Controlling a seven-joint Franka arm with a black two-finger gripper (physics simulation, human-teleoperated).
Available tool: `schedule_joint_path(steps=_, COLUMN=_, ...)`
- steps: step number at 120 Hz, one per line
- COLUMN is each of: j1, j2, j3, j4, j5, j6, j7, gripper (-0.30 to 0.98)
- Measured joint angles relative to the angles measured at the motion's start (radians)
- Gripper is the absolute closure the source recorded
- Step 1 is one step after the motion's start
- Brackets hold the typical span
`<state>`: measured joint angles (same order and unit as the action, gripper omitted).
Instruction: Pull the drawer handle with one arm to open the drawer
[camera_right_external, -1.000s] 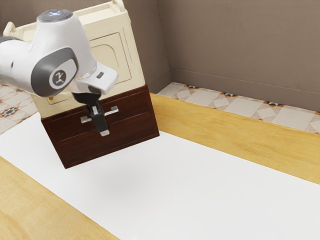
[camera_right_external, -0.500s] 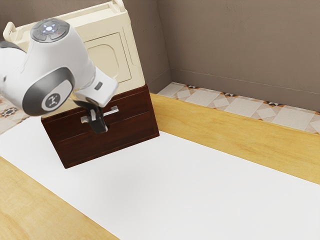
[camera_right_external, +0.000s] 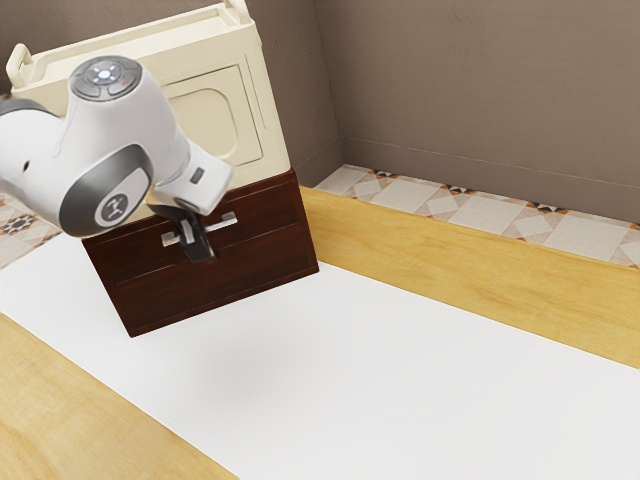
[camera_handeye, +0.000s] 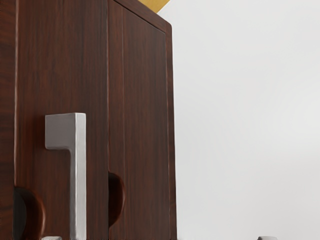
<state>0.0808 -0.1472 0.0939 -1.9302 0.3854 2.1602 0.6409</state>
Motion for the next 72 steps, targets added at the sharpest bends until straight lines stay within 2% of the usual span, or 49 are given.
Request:
schedule_joint_path(steps=27, j1=0.025, j2=0.018, j3=0.0, j4=-0.001, j5=-0.004, j6=0.013, j7=-0.007, gripper=0.26)
schedule_joint_path(steps=72, j1=0.042, j2=0.04, j3=0.001, j4=-0.002, j5=-0.012, j6=0.032, j7=-0.021, gripper=0.28)
